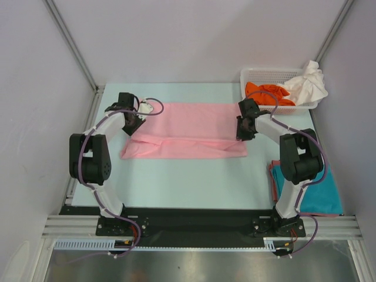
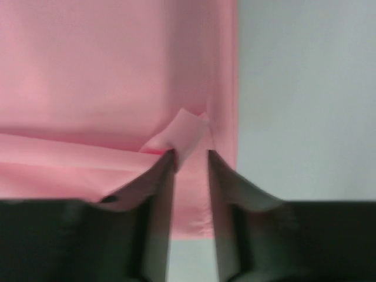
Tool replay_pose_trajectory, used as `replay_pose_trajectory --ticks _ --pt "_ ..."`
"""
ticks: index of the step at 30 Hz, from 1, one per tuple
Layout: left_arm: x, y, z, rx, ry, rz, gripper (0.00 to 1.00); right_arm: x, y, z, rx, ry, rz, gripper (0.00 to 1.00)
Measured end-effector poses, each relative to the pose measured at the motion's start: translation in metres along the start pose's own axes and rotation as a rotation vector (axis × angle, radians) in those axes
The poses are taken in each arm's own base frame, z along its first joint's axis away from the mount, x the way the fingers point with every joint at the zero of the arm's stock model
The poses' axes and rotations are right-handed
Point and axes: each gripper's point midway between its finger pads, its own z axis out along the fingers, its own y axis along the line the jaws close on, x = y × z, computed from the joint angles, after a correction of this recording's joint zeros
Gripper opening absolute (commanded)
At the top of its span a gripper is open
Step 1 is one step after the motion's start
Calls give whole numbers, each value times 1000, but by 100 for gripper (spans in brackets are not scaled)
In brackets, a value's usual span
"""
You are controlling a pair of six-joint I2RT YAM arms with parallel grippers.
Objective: Fold and stack the t-shirts
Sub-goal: Fold the tshirt
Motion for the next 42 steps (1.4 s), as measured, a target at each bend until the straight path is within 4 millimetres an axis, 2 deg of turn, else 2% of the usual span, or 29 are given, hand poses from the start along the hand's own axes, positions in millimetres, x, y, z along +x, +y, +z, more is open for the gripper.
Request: replay_pose_trajectory --ticks 2,3,7,10,13,14,16,18,21,25,27,28,29,31,33,35,42 --pt "-4 8 -2 -23 3 -26 59 -7 -4 1 16 -10 2 49" --pt "-7 12 -3 -38 1 -38 60 -12 -7 0 25 -20 7 50" --pt "-16 28 -18 -81 -18 -118 64 -23 -16 -8 58 -49 18 51" --pt "-9 22 -34 -56 -30 -195 65 -20 -25 -24 78 -63 28 50" --pt "9 -2 -53 3 -48 -248 66 -1 -33 -48 73 -70 53 47" --pt "19 -16 -60 34 -47 -258 66 6 -34 -54 68 -70 63 45" --pt "33 -39 -64 82 -40 -267 66 21 -35 -60 49 -60 86 44" --pt "47 -57 -62 124 -17 -268 64 35 -35 -58 37 -35 106 45" --pt "63 -75 -50 165 22 -271 57 53 -34 -48 26 20 130 46" --pt "71 -82 -31 191 60 -280 43 57 -29 -34 9 42 150 46" --pt "74 -81 -20 195 74 -295 32 57 -27 -27 5 45 154 44" --pt "76 -81 -16 197 80 -303 22 57 -27 -24 5 43 158 40" --pt "78 -80 -12 196 84 -317 18 57 -27 -21 4 42 161 28" --pt "81 -78 -7 197 88 -332 10 59 -29 -15 5 41 173 17" --pt "83 -76 -5 196 88 -341 7 63 -32 -9 4 48 191 0" --pt "85 -75 -4 198 90 -346 0 61 -32 -8 -6 44 209 0" --pt "99 -61 -4 180 98 -382 0 62 -35 -9 -29 31 238 0"
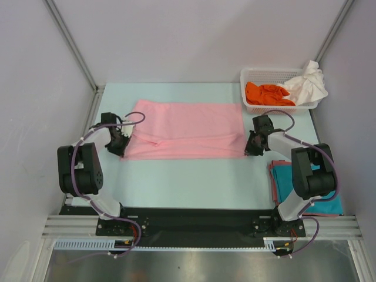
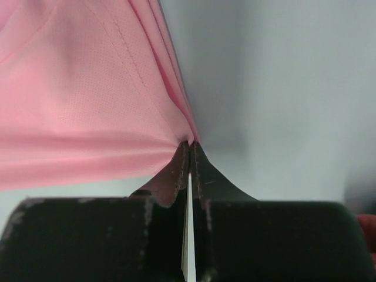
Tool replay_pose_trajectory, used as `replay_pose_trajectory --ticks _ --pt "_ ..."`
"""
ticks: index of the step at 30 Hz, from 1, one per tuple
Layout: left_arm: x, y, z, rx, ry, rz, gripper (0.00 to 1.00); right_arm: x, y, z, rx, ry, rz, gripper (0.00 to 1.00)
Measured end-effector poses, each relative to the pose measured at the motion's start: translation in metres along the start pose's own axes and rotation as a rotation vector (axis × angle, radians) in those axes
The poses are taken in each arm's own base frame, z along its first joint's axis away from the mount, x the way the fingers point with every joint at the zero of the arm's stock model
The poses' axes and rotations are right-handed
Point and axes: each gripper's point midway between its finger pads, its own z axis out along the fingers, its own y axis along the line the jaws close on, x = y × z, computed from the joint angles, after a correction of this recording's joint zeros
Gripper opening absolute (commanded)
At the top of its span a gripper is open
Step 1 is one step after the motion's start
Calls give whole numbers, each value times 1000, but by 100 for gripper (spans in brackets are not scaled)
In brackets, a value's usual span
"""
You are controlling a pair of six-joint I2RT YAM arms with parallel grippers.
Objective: Fold and stack the t-shirts
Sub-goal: Fold the tshirt
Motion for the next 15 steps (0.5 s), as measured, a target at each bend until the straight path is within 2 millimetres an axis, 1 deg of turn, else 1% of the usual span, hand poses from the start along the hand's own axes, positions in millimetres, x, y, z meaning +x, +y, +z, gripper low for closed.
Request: replay_pose_trajectory --ticks 2,3,4,6,7,8,9,10,11,15 --pt "3 6 -1 -3 3 -20 1 0 -1 -1 -6 -2 4 0" --pt "3 6 -2 4 0 -24 4 1 -1 -1 -7 -2 5 0" --pt "2 5 -4 15 -1 -24 20 1 -2 -1 -8 -2 5 0" --pt "-3 4 -7 37 -12 -15 32 1 -2 -2 -6 -2 7 7" --pt "-6 2 -9 48 -18 -13 42 2 -3 -2 -4 0 8 14" --pt "-9 1 -11 60 -26 -13 45 2 -4 -3 -2 1 10 27" --pt "-10 0 -13 65 -29 -13 48 2 -5 -4 -1 4 14 33" --pt "-11 0 -14 71 -29 -15 52 3 -6 -5 2 6 14 36" --pt "-10 -1 -15 78 -25 -18 55 4 -7 -6 5 12 13 39" --pt "-6 -6 -20 98 -4 -42 63 9 -11 -11 17 30 26 43"
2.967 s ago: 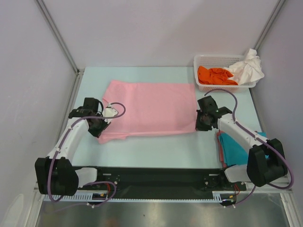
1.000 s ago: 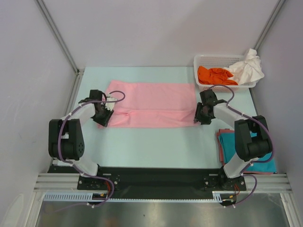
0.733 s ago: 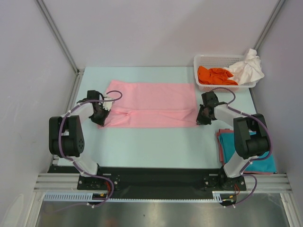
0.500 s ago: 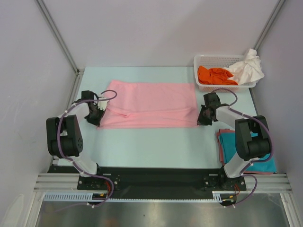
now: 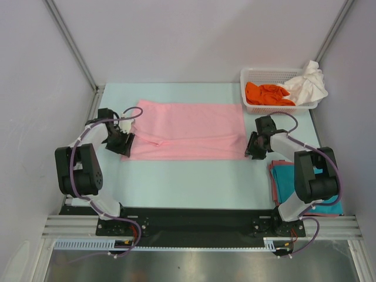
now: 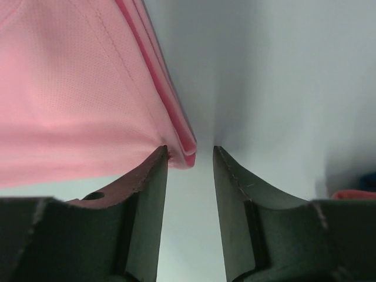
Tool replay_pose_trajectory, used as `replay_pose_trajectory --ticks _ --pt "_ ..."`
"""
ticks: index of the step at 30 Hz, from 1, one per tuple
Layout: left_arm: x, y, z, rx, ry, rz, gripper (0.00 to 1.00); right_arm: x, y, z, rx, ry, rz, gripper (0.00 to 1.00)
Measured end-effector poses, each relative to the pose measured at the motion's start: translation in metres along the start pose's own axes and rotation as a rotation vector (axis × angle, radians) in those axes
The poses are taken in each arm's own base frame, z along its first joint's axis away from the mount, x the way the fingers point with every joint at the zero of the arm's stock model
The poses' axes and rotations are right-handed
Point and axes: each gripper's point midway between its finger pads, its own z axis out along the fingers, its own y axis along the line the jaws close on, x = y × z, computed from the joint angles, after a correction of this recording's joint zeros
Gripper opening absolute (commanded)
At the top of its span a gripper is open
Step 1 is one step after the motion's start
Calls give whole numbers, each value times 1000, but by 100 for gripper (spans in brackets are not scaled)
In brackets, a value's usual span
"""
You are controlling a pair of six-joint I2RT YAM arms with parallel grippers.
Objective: Fold and stack the t-shirts
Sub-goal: Fold the tshirt
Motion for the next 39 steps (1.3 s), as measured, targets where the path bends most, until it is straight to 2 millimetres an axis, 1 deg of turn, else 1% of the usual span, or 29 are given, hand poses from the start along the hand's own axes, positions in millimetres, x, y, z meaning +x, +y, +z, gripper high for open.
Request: replay_pose_trajectory --ticks 2,6,8,9,10,11,12,13,14,15,16,17,20,22,23,25,26,29,31,35,36,37,38,39 --pt "0 -2 -3 5 1 -18 65 1 0 -2 -2 -1 8 44" --pt "-3 -1 -4 3 -2 -59 64 4 0 0 -4 11 17 42" --pt "-6 2 1 0 5 -78 63 3 3 2 -17 11 24 36" --pt "-7 3 5 -1 9 -85 61 2 4 3 -22 9 30 33" --pt "-6 5 10 -6 17 -94 59 2 6 4 -28 9 35 24" --pt "-3 6 15 -8 34 -101 57 1 7 5 -34 7 39 18" --pt "0 7 20 -7 50 -108 53 2 8 6 -39 11 41 13" --pt "3 7 26 -1 65 -117 43 1 9 7 -47 11 44 4" --pt "3 8 27 -6 73 -123 36 1 10 7 -53 12 47 0" --pt "-1 8 28 -1 56 -124 19 1 11 7 -56 13 51 0" --pt "-1 7 28 -2 56 -128 7 2 11 7 -57 14 56 0" --pt "-1 6 28 7 54 -126 0 2 11 6 -59 13 60 0" --pt "-1 1 28 28 50 -120 0 8 9 3 -63 19 66 0" --pt "2 -2 27 29 42 -106 0 22 3 -4 -53 44 76 0" --pt "8 -5 24 33 48 -100 0 30 -1 -8 -46 60 84 0" --pt "28 -15 18 51 85 -88 0 46 -8 -18 -31 89 99 0" --pt "39 -21 14 64 110 -79 0 54 -12 -25 -23 100 110 0" --pt "63 -31 -4 89 158 -61 0 74 -20 -48 -13 121 149 0" --pt "73 -37 -18 99 173 -39 0 84 -22 -63 -19 128 179 0" --pt "88 -45 -42 103 192 19 0 103 -24 -82 -29 143 216 0" --pt "94 -47 -45 104 206 29 6 110 -26 -85 -27 151 230 11" --pt "99 -48 -47 105 222 37 18 115 -27 -87 -22 160 239 26" --pt "105 -49 -47 109 244 45 35 120 -29 -89 -18 170 257 38" --pt "111 -49 -46 110 267 57 63 125 -32 -90 -10 176 272 51"
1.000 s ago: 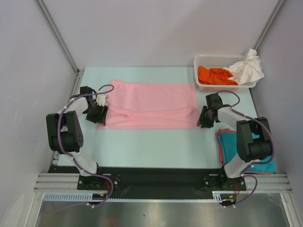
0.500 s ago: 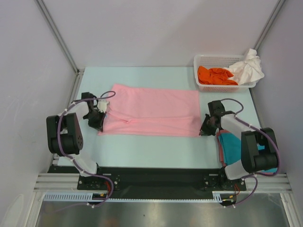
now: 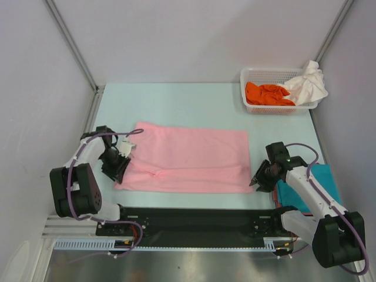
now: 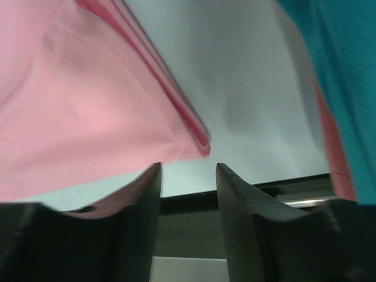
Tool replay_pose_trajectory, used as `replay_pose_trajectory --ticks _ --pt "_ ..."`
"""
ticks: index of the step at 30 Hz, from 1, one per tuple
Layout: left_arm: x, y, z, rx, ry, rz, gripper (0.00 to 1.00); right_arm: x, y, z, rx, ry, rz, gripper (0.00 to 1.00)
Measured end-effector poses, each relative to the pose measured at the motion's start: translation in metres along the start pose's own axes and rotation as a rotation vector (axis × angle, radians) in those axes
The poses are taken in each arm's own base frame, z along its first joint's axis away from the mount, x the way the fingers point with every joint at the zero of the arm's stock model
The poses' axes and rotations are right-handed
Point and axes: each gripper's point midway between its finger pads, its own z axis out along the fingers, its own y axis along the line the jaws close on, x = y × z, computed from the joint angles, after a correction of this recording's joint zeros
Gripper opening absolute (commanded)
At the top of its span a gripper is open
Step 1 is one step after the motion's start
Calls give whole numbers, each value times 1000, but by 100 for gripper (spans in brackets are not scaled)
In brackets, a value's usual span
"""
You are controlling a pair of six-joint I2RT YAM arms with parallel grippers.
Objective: Fold and stack the t-shirts
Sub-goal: Fold the tshirt
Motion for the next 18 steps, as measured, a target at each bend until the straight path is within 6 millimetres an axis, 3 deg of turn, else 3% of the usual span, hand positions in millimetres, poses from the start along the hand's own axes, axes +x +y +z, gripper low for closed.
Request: replay_pose_trajectory --ticks 2,4,6,8,9,11,13,15,18 --pt "7 0 0 2 38 -2 78 5 -6 -2 16 5 20 57" --pt "4 6 -6 -11 49 -5 78 2 -7 -5 31 -8 20 58" --pt "-11 15 -19 -32 23 -2 77 -11 -1 -12 33 -47 7 56" --pt "-44 31 -43 -83 -74 -3 75 -37 16 -24 16 -124 -37 48" --pt "-64 37 -58 -101 -141 -12 73 -54 28 -29 -6 -173 -64 34" --pt "-105 50 -86 -141 -288 -17 65 -86 52 -36 -52 -253 -117 27" --pt "-143 63 -111 -174 -421 -36 63 -121 74 -37 -80 -315 -167 28" --pt "-173 74 -120 -184 -495 -59 62 -153 90 -28 -87 -339 -201 33" --pt "-209 90 -105 -169 -517 -89 66 -190 104 -3 -72 -332 -248 38"
